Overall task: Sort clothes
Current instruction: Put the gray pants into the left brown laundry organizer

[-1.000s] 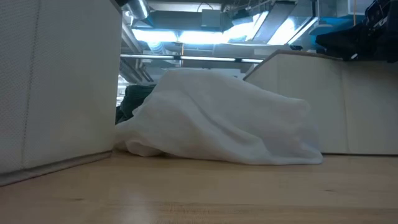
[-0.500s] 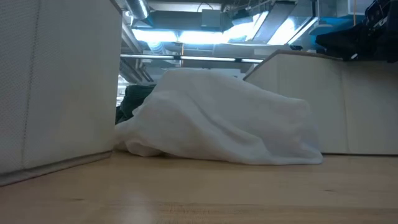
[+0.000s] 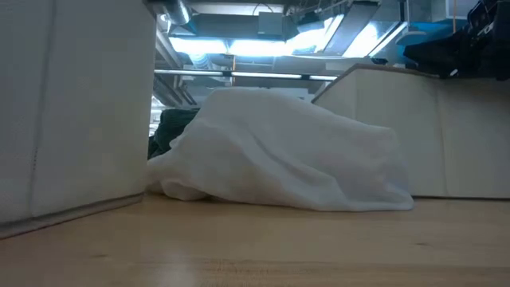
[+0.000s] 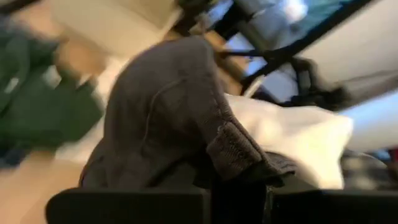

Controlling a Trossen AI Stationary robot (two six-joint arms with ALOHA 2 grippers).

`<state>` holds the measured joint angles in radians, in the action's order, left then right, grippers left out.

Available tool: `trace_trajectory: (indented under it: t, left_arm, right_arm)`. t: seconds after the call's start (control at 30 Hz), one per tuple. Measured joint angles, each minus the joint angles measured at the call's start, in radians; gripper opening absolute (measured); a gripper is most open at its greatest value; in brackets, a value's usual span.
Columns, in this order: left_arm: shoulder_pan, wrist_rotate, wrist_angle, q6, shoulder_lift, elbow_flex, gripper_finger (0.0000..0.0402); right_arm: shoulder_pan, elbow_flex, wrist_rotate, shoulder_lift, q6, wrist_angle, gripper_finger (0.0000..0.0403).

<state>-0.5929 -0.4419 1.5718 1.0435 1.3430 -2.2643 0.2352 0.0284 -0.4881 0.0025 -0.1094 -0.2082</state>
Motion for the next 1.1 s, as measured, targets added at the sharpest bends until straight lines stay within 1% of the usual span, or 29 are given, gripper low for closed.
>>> trace_trajectory:
  t: [0.1, 0.2, 0.3, 0.47, 0.57, 0.73, 0.83, 1.0, 1.1]
  left_arm:
    - [-0.023, 0.021, -0.043, 0.003, -0.002, 0.094, 0.0029]
    - [-0.053, 0.024, 0.0, 0.086, -0.002, 0.177, 0.0029]
    - [-0.082, 0.025, -0.001, 0.156, -0.006, 0.275, 0.0029]
    - [-0.125, 0.018, -0.003, 0.223, -0.006, 0.436, 0.0029]
    - [-0.151, 0.018, -0.005, 0.289, -0.005, 0.528, 0.0029]
    - [-0.161, 0.037, -0.025, 0.363, -0.006, 0.657, 0.0029]
    - [-0.167, 0.039, -0.055, 0.353, -0.006, 0.737, 0.0029]
    - [-0.168, 0.043, -0.143, 0.193, -0.006, 0.875, 0.0029]
    - [-0.162, 0.044, -0.191, 0.183, -0.006, 0.943, 0.0029]
  right_arm:
    - [0.0, 0.0, -0.001, 0.0, 0.0, 0.0, 0.0012]
    - [0.0, 0.0, -0.001, 0.0, 0.0, 0.0, 0.0012]
    - [0.0, 0.0, -0.001, 0.0, 0.0, 0.0, 0.0012]
    - [0.0, 0.0, -0.002, 0.0, 0.0, -0.001, 0.0012]
    - [0.0, 0.0, -0.001, 0.0, 0.005, -0.005, 0.0012]
    - [0.0, 0.0, 0.0, 0.0, 0.008, -0.005, 0.0012]
    - [0.0, 0.0, 0.0, 0.0, 0.008, -0.005, 0.0012]
    - [0.0, 0.0, 0.001, 0.0, 0.008, 0.0, 0.0012]
    - [0.0, 0.0, 0.004, 0.0, 0.008, 0.0, 0.0012]
